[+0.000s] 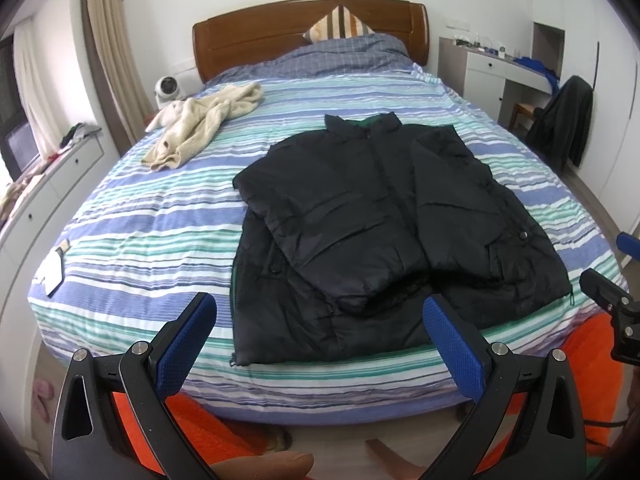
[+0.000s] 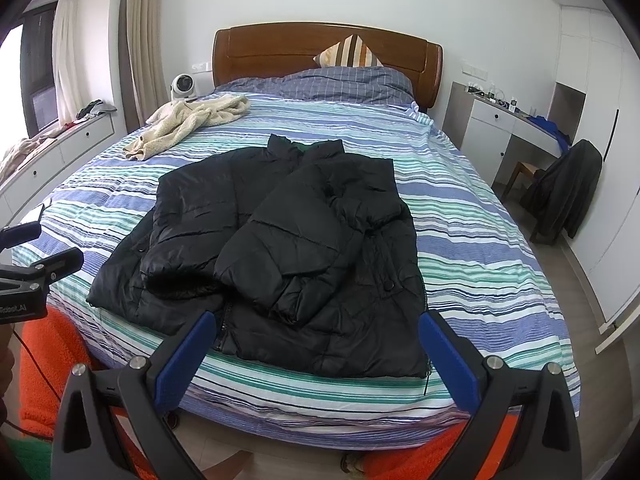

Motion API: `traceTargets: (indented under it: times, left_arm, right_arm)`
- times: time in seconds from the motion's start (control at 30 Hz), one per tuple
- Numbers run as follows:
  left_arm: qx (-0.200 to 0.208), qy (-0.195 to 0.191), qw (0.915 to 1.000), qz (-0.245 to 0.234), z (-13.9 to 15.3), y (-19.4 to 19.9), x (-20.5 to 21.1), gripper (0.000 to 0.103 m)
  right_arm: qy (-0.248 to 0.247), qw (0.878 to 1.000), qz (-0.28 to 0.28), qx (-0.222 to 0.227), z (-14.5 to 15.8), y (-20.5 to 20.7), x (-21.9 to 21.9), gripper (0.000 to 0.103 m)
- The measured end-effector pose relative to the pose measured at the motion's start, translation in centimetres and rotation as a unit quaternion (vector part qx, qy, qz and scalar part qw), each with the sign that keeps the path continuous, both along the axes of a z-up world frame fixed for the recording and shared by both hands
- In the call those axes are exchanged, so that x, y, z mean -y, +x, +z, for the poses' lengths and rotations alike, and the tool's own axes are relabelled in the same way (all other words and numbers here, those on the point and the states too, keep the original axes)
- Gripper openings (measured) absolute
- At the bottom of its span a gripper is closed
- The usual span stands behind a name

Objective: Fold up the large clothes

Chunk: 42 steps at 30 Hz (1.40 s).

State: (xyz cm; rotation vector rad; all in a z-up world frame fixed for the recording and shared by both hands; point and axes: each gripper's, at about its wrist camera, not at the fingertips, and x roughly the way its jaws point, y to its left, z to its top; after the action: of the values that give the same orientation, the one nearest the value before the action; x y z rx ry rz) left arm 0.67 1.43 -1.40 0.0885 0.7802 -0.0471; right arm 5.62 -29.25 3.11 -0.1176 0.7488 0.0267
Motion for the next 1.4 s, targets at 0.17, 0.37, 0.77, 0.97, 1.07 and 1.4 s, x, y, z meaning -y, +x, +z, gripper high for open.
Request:
traceTargets:
  times: [0.17,0.37,0.77,0.97,1.07,1.4]
  left_arm:
    - [0.001,-0.008,1.0,-0.001,0.0,0.2,-0.4,0.103]
    - [0.003,-0.002,0.9999,0.013,-0.2,0.2,-0.9,0.103]
    - [-0.031,0.015,0.9977,0.058,-2.4,0.1,-3.4,0.103]
    - [-0.028,0.012,0.9988,0.039,-2.5,1.2,-2.5,0.103]
    - [-0.016,0.007,0.9995,0.025,-1.8,1.2,-1.6,0.103]
    - [-0.014,0.033,0.9993,-0.001,-1.6,2.2,0.1,0.103]
  right_arm:
    - [-0.005,0.999,0.045,0.012,-0.3,0.5,-0.2,0.103]
    - [-0.112,0.973,0.2,-0.012,-5.3,5.4,-3.8,0.103]
    - [-0.035,0.983,0.182,-0.006,-7.1,13.2,-2.1,0.013]
    - [0.038,0.992,-0.032,0.115,4.8,10.0,15.3,0.013]
    - [0.034,0.982,-0.138,0.129,6.3,8.5,23.5,0.013]
    - [0.089,0.939,-0.329,-0.043,-8.2,9.2,40.3,0.013]
